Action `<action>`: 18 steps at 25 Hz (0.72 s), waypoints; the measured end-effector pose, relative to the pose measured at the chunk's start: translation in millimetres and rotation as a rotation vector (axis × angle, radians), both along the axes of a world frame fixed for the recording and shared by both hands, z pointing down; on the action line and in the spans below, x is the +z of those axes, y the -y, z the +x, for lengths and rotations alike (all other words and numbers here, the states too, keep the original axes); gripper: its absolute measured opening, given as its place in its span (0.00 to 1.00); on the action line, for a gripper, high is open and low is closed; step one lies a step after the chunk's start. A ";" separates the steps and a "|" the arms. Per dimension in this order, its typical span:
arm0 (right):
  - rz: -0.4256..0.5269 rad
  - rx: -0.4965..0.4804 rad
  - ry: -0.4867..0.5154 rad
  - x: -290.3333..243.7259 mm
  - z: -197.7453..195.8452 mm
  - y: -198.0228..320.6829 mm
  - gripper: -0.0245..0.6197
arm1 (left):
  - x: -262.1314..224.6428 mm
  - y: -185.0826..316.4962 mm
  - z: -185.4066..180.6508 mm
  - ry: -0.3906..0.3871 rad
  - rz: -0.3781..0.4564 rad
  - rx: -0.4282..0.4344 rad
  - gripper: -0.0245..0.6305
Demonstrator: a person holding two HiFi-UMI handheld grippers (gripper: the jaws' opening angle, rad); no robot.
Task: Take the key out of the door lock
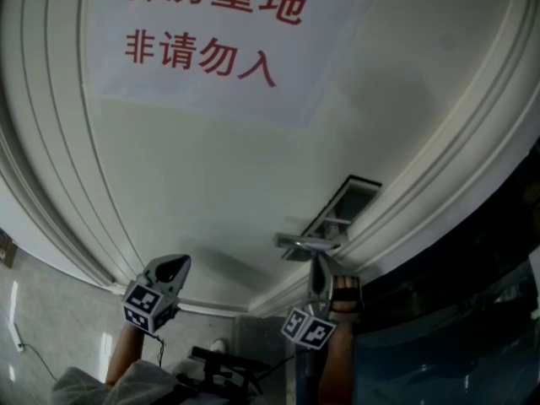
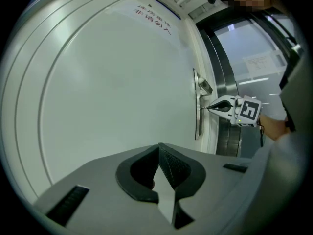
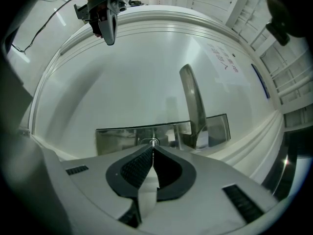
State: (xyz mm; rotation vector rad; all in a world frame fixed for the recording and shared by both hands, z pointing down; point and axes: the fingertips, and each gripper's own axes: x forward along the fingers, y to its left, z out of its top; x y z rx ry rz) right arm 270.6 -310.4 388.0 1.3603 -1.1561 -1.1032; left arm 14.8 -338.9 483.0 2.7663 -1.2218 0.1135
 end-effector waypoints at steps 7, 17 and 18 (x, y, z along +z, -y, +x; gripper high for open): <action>-0.001 0.015 0.000 0.2 0.0 0.8 0.07 | 1.1 2.7 -4.8 0.010 0.003 0.002 0.04; -0.004 0.031 -0.016 0.6 -0.1 0.7 0.07 | -0.7 5.4 -8.3 0.019 0.008 0.007 0.04; -0.005 0.034 -0.026 0.5 0.1 0.6 0.07 | -0.6 5.1 -8.0 0.019 0.008 0.009 0.04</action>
